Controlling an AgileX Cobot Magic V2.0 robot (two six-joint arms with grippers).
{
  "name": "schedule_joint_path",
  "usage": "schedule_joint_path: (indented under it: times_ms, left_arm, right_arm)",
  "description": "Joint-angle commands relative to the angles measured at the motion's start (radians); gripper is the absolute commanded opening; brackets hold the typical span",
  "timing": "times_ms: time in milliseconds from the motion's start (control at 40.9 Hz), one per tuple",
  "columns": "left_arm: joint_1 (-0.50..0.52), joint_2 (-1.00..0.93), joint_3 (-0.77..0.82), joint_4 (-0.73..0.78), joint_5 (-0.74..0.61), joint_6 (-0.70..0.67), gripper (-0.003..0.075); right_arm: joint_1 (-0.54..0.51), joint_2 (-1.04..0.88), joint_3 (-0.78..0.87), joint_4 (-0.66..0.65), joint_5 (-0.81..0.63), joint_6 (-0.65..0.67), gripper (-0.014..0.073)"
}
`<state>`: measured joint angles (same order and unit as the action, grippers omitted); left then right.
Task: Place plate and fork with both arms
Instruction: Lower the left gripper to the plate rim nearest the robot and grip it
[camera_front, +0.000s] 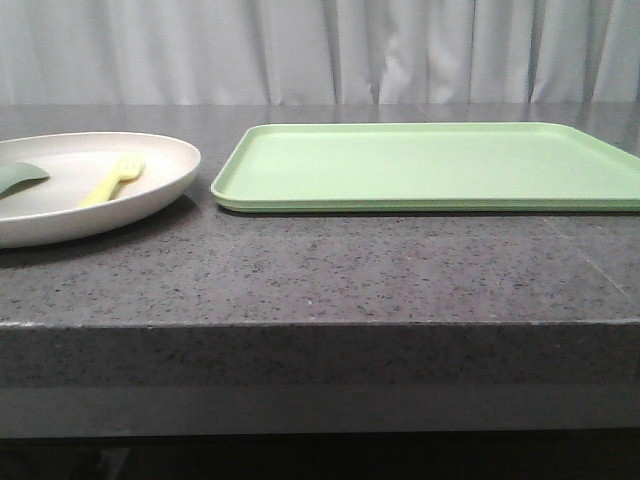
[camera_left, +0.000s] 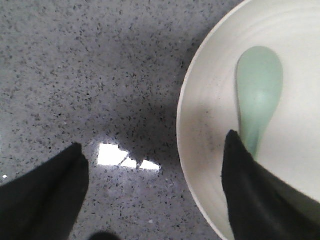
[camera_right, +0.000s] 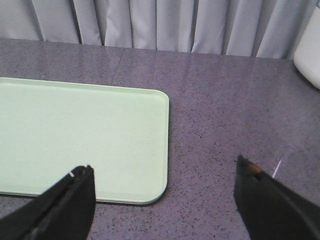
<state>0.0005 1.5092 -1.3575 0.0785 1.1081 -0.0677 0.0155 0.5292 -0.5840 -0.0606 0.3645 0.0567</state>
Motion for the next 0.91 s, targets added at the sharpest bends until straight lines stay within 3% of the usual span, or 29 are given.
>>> schedule_joint_path:
  times_ms: [0, 881]
  left_arm:
    - [0.000, 0.025, -0.042, 0.001, -0.008, -0.012, 0.0482]
    - [0.000, 0.160, -0.042, -0.053, -0.019, -0.012, 0.0481]
  right_arm:
    - [0.001, 0.009, -0.037, -0.012, -0.073, -0.002, 0.0592]
    - [0.001, 0.009, -0.037, -0.012, -0.073, -0.002, 0.0592]
